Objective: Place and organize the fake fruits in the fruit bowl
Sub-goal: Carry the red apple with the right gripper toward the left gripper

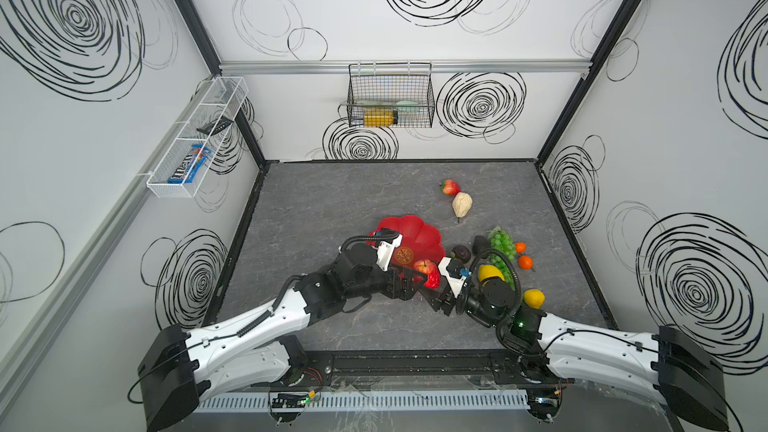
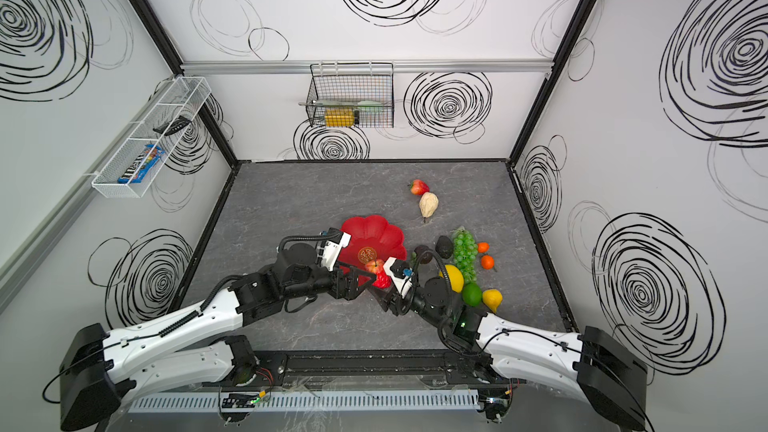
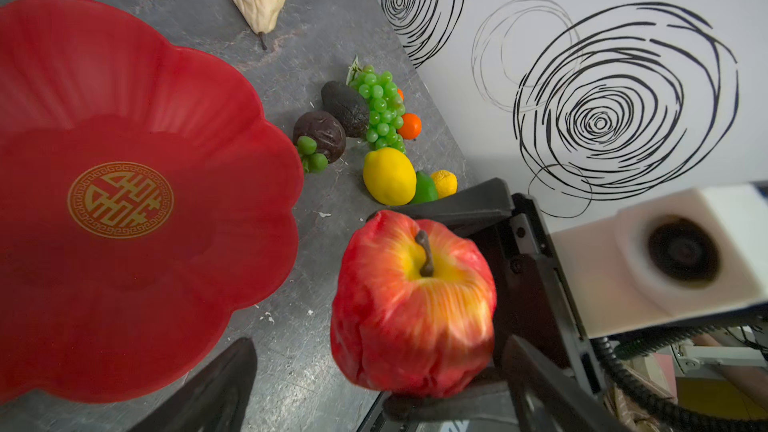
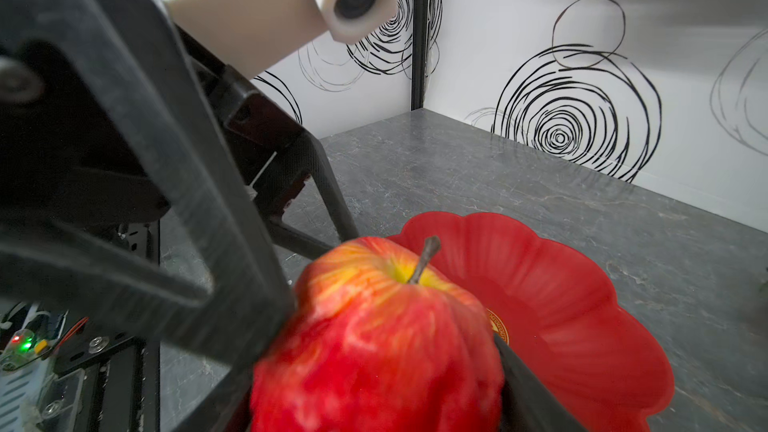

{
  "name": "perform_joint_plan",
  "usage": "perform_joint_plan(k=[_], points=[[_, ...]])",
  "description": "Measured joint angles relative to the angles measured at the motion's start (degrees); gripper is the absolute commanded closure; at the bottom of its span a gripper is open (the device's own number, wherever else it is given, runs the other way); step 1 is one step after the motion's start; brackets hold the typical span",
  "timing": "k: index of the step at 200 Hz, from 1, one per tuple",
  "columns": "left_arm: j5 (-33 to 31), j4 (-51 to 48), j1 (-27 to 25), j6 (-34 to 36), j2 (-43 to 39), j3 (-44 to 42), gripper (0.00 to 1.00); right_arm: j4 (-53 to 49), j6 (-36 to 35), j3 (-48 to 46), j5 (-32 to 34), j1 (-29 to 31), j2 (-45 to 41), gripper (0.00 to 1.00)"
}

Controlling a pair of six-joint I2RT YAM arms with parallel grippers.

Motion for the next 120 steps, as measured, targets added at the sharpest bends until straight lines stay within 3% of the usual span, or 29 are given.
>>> perform_joint_plan(k=[120], points=[[1.09,-0.11,-0.59,1.31,5.01,2.51,0.32,2.93,-3.17,-0.11,3.61,2.97,3.65,0.32]])
